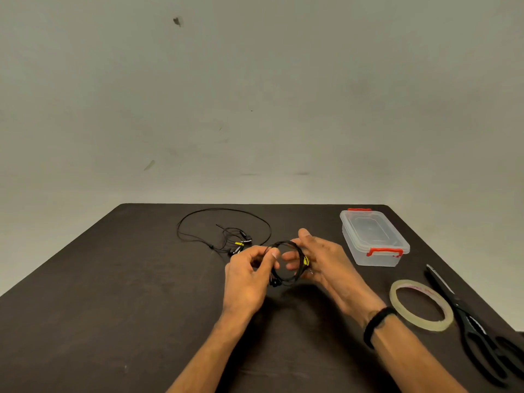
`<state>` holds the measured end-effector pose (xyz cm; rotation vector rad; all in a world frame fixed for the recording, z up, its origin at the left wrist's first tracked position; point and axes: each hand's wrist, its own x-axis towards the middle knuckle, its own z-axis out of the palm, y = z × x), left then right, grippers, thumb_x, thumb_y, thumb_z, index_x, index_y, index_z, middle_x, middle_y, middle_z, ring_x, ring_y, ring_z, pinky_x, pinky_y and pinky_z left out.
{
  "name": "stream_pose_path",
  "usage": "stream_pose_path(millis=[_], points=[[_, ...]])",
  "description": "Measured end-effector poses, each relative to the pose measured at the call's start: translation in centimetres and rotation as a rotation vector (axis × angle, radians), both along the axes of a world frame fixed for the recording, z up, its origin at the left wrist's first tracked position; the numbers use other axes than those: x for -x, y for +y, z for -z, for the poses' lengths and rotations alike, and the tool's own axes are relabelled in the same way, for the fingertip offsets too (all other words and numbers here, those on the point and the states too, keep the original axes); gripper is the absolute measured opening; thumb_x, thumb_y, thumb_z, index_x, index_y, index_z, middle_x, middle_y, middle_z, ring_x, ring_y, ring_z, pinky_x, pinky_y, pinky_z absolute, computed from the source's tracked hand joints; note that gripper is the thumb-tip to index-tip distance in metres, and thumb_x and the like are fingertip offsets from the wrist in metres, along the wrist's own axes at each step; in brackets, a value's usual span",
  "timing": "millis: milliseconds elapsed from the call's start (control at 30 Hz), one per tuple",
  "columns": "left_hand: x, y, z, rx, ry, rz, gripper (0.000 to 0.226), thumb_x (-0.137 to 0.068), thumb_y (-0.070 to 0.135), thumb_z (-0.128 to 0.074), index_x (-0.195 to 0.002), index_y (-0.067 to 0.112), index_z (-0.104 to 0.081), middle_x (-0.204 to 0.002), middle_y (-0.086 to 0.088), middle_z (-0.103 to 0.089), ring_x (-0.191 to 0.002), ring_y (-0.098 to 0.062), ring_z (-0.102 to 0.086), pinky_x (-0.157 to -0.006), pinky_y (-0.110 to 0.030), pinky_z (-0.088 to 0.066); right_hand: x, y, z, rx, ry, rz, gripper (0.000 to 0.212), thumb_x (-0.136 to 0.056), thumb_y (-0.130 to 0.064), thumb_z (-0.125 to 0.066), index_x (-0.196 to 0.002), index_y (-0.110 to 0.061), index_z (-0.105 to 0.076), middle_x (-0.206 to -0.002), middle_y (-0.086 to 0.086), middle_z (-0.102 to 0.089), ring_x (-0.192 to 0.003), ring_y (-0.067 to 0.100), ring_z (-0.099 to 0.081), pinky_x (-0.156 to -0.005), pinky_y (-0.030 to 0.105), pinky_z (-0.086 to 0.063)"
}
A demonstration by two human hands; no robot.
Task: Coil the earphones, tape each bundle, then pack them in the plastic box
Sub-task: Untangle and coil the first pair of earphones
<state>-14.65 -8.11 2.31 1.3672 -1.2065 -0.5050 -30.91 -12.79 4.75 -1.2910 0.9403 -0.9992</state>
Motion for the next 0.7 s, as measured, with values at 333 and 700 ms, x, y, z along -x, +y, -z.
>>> stream_pose_path(millis=[333,700], points=[[-0.3,0.0,0.2,-0.042,-0.045,-0.043,0.024,-0.097,0.031,-0.07,-0.076,0.022,-0.076,-0.07,0.008,-0.074,-0.053,0.001,-0.055,-0.054,-0.02,-0.045,1.0,-0.5,0.4,0.198,0.386,-0.016,0.03,-0.093,-0.024,-0.081,-0.12,-0.014,-0.075,-0.096,0.0,-0.084,-0.089,0.014,-0.081,-0.074,0.034,-0.067],[-0.8,-0.3,0.0,-0.126,0.37,0.133,0.018,-0.095,0.035,-0.073,-0.086,0.023,-0.083,-0.077,0.0,-0.076,-0.07,-0.004,-0.063,-0.065,-0.017,-0.05,1.0,-0.2,-0.2,0.002,-0.113,-0.022,0.031,-0.086,-0.023,-0.084,-0.104,-0.005,-0.067,-0.1,0.019,-0.082,-0.083,0.028,-0.08,-0.072,0.034,-0.066]])
